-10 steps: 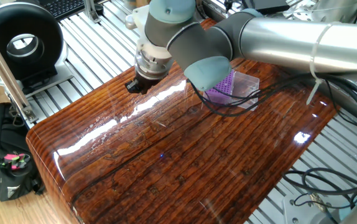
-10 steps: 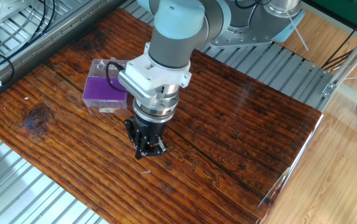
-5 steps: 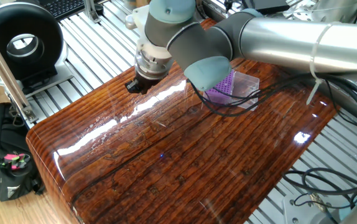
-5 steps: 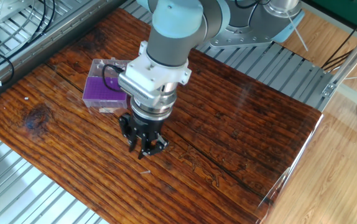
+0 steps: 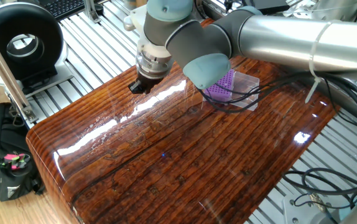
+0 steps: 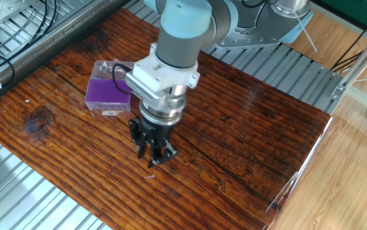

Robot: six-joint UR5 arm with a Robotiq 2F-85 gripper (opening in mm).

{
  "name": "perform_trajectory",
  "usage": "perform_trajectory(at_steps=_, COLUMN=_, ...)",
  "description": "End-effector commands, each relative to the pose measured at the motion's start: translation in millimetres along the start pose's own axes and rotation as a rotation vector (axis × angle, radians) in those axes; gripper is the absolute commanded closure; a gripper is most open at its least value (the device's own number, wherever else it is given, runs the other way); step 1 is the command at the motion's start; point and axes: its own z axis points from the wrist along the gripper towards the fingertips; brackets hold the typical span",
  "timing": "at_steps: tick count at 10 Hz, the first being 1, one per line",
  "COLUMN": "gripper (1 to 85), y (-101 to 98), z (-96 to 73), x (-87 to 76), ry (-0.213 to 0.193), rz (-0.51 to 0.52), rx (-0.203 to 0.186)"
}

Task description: Insert a small pipette tip into the holder for small pipette tips

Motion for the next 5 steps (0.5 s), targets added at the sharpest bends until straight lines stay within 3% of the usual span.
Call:
perform_trajectory(at_steps=1, gripper=54.3, y=33.2, z=6.2, x=-3.3, ry=-0.009, rz=0.205, rx=0.033)
perform_trajectory(at_steps=2, gripper=56.7, y=32.0, z=12.1, x=-1.6, ry=-0.019, rz=0.223, rx=0.059)
perform_trajectory(at_steps=5, gripper=56.7, y=29.8, z=29.1, x=1.1, ry=-0.067, rz=0.261, rx=0.071)
